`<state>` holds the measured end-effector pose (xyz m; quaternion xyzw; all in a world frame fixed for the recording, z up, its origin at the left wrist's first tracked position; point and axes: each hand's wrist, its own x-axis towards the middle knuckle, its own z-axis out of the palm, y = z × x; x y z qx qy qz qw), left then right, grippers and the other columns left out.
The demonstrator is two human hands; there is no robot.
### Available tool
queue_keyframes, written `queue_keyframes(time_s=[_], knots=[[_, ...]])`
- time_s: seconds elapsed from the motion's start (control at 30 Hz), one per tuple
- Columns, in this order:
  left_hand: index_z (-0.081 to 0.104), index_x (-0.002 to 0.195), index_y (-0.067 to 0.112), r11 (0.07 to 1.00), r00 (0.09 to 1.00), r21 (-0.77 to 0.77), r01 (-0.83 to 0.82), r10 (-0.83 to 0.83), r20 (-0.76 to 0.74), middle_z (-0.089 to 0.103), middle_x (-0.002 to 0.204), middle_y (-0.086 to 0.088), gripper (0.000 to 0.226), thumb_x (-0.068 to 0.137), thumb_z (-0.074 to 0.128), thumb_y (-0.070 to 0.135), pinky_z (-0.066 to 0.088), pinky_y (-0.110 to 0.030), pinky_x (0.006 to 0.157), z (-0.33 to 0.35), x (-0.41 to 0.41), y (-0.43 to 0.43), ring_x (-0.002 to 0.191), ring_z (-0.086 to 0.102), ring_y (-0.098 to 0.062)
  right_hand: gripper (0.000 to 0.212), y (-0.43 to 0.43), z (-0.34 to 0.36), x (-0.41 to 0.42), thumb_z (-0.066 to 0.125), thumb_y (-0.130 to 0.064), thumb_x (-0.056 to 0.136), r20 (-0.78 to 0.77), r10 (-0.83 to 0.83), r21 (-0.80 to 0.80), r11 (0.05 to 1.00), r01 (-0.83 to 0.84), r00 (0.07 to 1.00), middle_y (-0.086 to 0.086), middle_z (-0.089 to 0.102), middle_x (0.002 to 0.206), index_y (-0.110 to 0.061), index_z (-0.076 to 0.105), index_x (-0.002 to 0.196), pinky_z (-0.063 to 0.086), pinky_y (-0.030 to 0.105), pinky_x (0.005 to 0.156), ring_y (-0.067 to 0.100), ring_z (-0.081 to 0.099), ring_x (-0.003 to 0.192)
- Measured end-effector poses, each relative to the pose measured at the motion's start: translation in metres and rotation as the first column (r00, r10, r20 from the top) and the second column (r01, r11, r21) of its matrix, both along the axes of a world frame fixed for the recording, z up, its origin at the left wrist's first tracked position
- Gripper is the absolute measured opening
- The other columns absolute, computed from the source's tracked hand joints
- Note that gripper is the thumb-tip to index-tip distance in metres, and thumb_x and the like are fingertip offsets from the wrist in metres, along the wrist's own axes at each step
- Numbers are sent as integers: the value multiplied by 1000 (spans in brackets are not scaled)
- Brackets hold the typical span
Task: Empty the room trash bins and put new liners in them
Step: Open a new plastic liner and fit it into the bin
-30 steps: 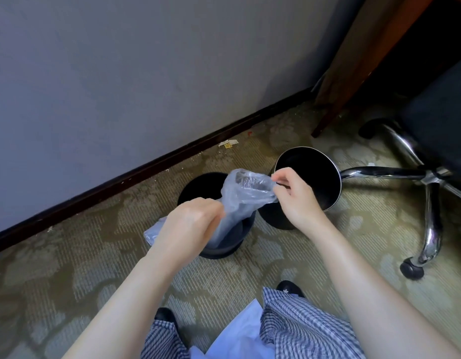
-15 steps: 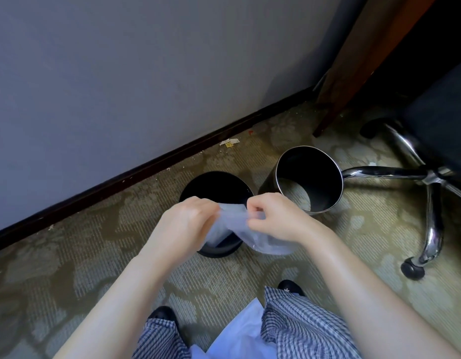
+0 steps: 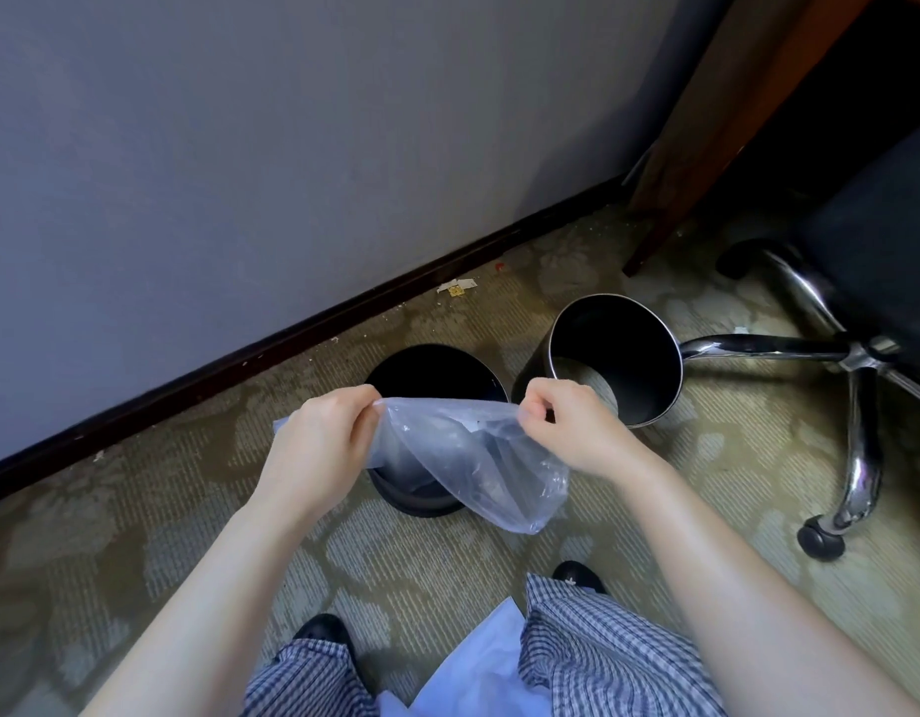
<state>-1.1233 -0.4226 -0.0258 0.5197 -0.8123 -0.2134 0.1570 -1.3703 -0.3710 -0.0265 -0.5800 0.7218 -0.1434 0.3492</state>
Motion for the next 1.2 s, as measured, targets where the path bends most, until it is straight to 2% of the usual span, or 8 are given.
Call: queue_keyframes(time_s=[0.17,0.27,0.4,0.6,0.83,1.0,1.1,1.2], knots=[[54,74,9,997,997,40,-71,70,14,54,63,1,28,98,44,21,41,-33,56,0,4,-2,62,50,-14,8,2,-4,-3,56,-15,89,16,-45,63,997,44,999,-6,54,66,-21,52,85,36,24,58,11,49,67],[53,73,13,994,996,66,-91,90,23,52,62,5,28,98,43,22,37,-31,54,-1,3,-2,61,49,-10,14,-2,-2,-8,52,-17,88,-60,-190,-14,982,190,980,-6,52,62,-25,56,77,44,31,62,20,52,70],[52,74,15,987,989,77,-142,138,56,54,65,2,28,98,42,25,37,-33,56,-2,4,-4,66,52,-26,16,-3,6,-17,49,-16,89,-122,-394,-167,913,373,911,-3,55,63,-19,61,79,45,33,67,24,55,72],[40,64,19,975,976,71,-212,207,71,47,57,2,34,97,44,24,30,-31,53,-3,6,-5,61,49,-29,15,3,0,-33,43,-20,95,-210,-540,-185,840,509,815,7,61,84,-16,51,83,38,34,70,35,53,84],[47,70,10,963,964,67,-260,255,77,47,57,1,30,97,45,23,31,-32,56,-3,6,-5,63,48,-32,23,4,6,-28,41,-6,91,59,-630,-197,753,628,774,5,61,66,-20,35,74,55,43,72,23,67,64],[52,75,12,961,959,64,-269,261,111,52,62,-1,27,97,44,24,34,-32,56,-3,7,-6,65,51,-28,13,5,15,-37,47,-9,86,-188,-583,-244,807,537,791,3,58,76,-17,54,94,43,36,71,32,52,79],[54,80,14,967,959,62,-248,236,157,54,70,-2,24,98,43,26,35,-32,60,-2,2,-4,68,50,-29,16,7,21,-40,42,-12,90,-340,-571,-227,821,524,747,6,56,79,-15,58,88,37,33,70,30,43,77],[54,82,12,969,958,46,-243,233,167,54,71,-3,26,98,41,28,35,-33,61,2,-2,-2,68,48,-29,21,6,24,-38,40,-13,91,-350,-570,-241,822,516,744,6,54,78,-16,59,85,35,34,69,31,43,76]])
